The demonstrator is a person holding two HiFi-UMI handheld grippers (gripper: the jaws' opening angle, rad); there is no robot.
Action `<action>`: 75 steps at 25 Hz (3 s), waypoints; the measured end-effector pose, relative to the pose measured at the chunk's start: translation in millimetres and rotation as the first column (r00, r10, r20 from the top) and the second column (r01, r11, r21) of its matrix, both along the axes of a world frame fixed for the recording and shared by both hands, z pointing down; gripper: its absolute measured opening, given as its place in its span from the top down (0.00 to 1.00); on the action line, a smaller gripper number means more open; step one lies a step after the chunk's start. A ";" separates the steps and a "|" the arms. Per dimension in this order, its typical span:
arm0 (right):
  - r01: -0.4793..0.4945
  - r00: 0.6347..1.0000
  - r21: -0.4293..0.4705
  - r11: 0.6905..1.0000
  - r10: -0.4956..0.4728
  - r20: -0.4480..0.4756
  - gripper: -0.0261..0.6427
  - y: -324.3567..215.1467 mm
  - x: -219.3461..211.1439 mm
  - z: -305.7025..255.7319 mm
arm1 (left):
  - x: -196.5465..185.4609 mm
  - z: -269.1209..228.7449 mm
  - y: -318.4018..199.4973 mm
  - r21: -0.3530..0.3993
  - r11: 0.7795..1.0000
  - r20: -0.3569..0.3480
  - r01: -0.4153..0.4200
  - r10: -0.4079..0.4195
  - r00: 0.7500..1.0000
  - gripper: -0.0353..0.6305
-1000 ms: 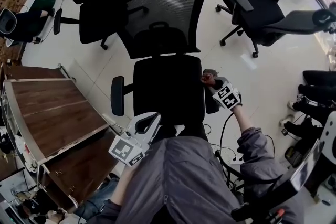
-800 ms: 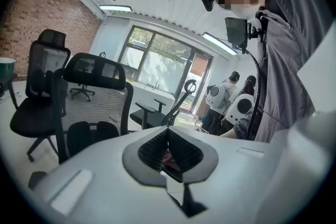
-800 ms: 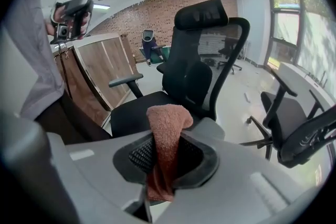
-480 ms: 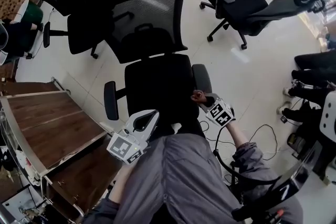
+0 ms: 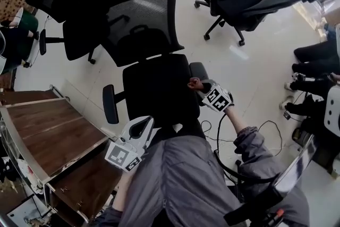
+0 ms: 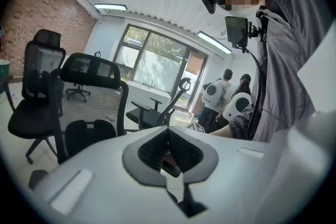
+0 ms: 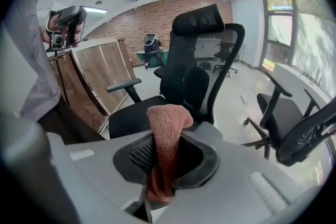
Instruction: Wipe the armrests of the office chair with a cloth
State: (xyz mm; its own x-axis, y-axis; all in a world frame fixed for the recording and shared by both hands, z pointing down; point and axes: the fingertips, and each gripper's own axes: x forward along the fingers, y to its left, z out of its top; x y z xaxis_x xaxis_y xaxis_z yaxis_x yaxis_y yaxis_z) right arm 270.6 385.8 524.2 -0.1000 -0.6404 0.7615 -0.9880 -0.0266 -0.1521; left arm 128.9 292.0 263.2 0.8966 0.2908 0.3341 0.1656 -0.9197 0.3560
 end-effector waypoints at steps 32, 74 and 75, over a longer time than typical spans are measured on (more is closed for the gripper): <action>-0.453 0.887 0.173 0.874 0.423 0.183 0.86 69.6 54.6 -8.6 | 60.9 130.7 63.5 0.056 0.934 -0.004 -0.354 0.355 0.935 0.92; -0.657 0.661 0.062 0.751 0.534 0.527 0.87 61.6 108.5 92.1 | -1.4 151.4 35.5 -0.007 0.964 0.034 -0.265 0.265 0.964 0.92; -0.658 0.663 0.067 0.750 0.536 0.522 0.87 61.9 107.5 88.9 | -3.5 152.1 34.7 -0.008 0.963 0.040 -0.268 0.268 0.963 0.92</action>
